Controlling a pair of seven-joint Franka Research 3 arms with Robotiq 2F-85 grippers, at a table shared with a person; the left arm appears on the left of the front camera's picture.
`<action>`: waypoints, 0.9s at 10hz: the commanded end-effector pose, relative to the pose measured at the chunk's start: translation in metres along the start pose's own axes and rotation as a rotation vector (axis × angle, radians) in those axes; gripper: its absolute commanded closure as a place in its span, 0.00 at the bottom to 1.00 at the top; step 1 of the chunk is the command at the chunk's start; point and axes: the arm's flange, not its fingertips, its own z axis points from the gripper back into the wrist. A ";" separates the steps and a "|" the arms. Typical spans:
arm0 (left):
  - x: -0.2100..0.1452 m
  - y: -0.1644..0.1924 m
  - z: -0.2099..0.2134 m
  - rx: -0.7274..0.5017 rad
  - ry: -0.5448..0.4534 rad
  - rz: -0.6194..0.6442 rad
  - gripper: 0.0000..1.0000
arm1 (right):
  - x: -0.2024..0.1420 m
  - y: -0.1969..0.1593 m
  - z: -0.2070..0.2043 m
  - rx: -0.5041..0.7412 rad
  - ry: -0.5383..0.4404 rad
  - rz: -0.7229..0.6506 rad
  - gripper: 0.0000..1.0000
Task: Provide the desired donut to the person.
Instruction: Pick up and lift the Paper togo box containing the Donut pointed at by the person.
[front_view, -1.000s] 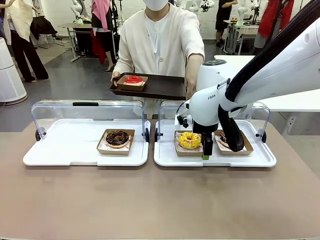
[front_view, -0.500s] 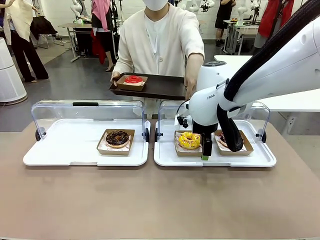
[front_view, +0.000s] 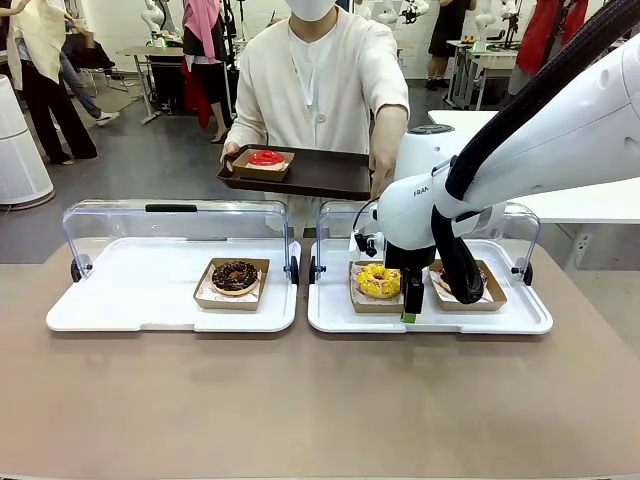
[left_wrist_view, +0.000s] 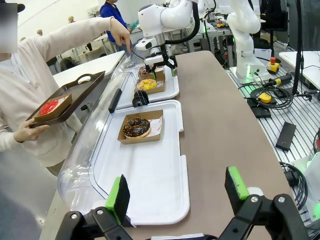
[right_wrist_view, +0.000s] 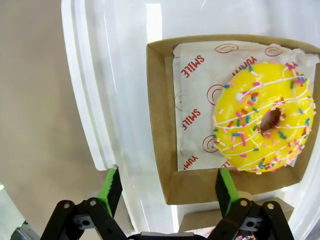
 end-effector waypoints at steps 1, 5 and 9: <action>0.002 -0.001 0.001 0.002 0.001 0.014 0.00 | 0.000 -0.004 0.001 0.026 -0.022 0.018 0.59; 0.002 -0.001 0.001 0.002 0.001 0.014 0.00 | 0.000 -0.004 0.000 0.025 -0.025 0.023 0.86; 0.002 -0.001 0.001 0.002 0.001 0.014 0.00 | 0.002 -0.003 0.000 0.023 -0.025 0.033 1.00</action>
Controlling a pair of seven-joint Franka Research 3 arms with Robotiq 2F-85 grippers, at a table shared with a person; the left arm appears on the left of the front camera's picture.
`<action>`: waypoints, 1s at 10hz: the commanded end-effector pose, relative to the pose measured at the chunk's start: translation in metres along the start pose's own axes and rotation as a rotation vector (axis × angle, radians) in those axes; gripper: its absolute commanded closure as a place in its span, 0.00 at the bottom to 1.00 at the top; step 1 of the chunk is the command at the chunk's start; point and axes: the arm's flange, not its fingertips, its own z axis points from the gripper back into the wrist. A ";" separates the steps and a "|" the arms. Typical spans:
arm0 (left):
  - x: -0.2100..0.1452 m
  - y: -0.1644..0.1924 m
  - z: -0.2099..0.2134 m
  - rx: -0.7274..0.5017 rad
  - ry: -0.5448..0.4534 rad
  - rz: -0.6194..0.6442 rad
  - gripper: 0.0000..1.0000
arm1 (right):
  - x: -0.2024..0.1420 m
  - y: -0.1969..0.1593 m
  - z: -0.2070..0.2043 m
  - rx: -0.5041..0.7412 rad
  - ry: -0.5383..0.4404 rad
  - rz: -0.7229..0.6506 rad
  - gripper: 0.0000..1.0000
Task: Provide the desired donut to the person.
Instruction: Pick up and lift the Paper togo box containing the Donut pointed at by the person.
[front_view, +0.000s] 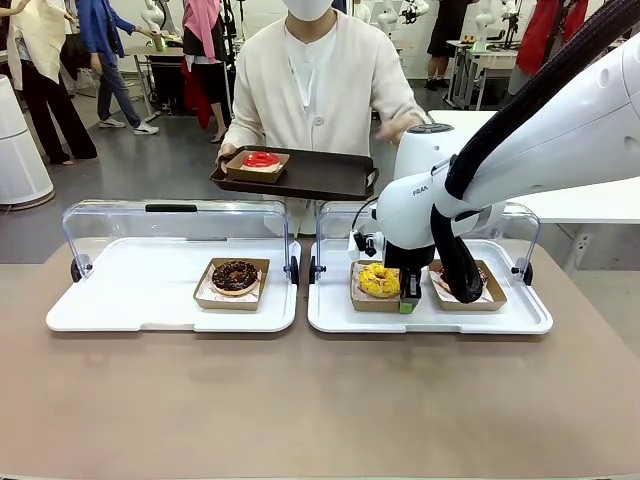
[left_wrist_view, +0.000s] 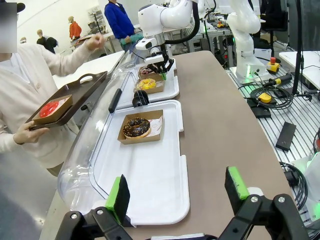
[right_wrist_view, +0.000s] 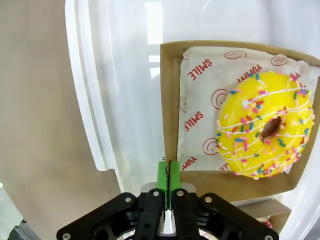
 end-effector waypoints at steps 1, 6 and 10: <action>0.002 -0.001 0.001 0.002 0.001 0.014 0.00 | 0.000 -0.003 -0.001 0.023 -0.024 0.019 1.00; 0.002 -0.001 0.001 0.002 0.001 0.014 0.00 | 0.019 0.042 0.060 0.007 -0.071 0.039 1.00; 0.002 -0.001 0.001 0.002 0.001 0.014 0.00 | 0.033 0.115 0.182 -0.033 -0.051 -0.039 1.00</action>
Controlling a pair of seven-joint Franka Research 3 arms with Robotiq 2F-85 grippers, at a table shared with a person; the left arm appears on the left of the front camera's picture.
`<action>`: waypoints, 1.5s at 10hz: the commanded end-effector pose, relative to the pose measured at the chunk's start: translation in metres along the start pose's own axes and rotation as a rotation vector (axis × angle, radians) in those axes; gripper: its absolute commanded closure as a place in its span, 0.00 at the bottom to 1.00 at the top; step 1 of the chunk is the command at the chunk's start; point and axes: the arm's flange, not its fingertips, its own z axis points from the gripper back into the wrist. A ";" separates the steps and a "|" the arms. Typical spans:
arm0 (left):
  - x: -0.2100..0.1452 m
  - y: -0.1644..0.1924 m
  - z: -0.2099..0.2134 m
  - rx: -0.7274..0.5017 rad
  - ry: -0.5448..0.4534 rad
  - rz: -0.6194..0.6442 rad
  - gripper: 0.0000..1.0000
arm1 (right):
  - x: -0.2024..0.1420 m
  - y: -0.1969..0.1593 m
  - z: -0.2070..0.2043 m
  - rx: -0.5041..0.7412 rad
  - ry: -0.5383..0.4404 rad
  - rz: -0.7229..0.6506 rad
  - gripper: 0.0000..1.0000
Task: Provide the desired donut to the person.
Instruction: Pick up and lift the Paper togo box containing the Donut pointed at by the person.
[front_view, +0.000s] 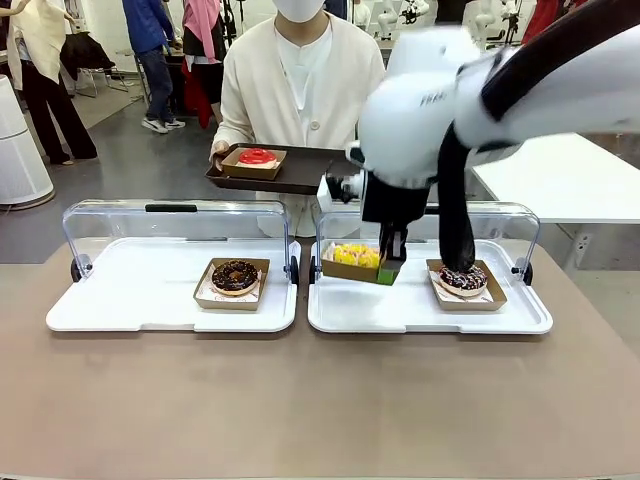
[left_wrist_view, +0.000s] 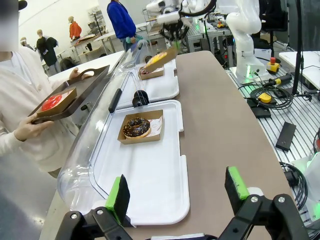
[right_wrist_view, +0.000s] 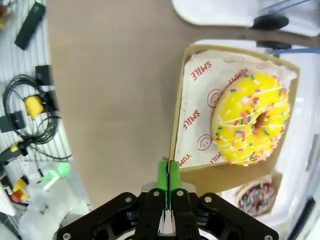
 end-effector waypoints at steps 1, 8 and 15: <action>0.003 -0.001 0.001 0.002 0.002 0.013 0.00 | 0.002 0.023 0.038 -0.044 0.041 -0.025 1.00; 0.003 -0.001 0.001 0.002 0.002 0.013 0.00 | 0.048 0.043 0.169 -0.122 0.204 0.072 1.00; 0.003 -0.001 0.001 0.002 0.002 0.013 0.00 | 0.040 0.045 0.167 -0.123 0.178 0.064 1.00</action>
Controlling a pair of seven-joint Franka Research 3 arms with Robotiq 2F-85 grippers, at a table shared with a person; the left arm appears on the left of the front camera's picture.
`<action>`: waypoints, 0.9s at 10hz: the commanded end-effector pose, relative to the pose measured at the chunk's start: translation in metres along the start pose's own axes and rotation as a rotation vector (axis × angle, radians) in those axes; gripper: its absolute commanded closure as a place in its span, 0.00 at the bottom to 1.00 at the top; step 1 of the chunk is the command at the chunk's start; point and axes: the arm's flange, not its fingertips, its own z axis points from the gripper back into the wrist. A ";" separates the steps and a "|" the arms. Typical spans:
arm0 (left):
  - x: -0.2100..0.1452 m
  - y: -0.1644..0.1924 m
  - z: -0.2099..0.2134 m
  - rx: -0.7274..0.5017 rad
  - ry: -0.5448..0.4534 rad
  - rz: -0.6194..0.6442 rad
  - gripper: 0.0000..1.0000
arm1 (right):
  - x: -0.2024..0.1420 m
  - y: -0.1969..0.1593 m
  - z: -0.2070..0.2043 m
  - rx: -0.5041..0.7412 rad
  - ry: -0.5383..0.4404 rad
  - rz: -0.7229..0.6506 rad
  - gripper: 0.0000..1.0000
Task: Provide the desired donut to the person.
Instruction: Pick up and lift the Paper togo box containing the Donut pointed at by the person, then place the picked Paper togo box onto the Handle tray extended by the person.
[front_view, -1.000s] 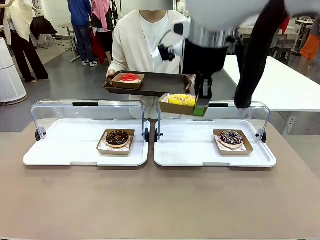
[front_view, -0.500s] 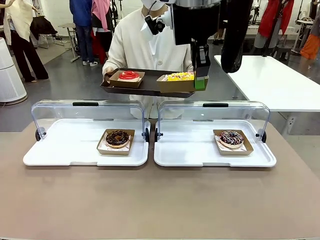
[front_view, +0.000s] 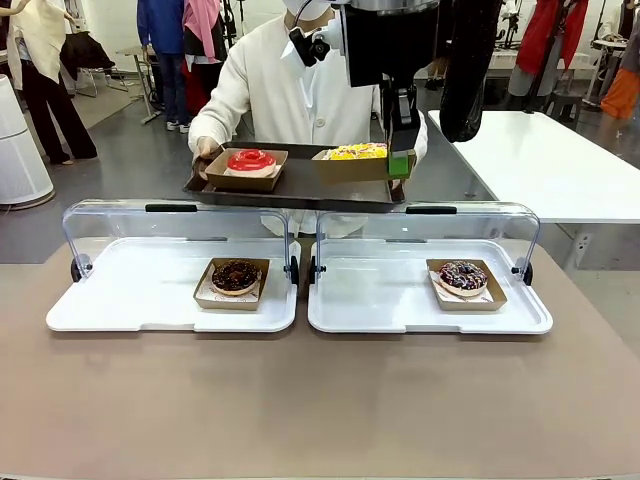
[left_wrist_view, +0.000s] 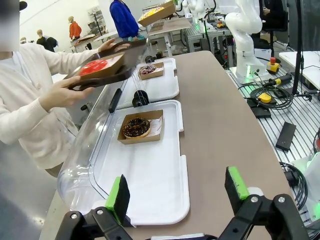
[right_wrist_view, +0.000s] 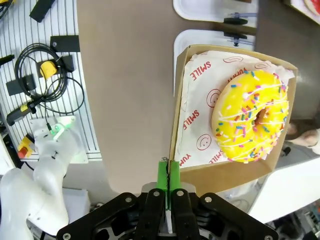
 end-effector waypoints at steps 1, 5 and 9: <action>0.003 -0.001 0.001 0.003 0.002 0.013 0.00 | -0.001 0.005 -0.002 0.000 0.004 -0.020 1.00; 0.003 -0.001 0.001 0.003 0.002 0.013 0.00 | -0.001 0.005 -0.002 0.000 0.004 -0.020 1.00; 0.003 -0.001 0.001 0.003 0.002 0.013 0.00 | -0.001 0.005 -0.002 0.000 0.004 -0.020 1.00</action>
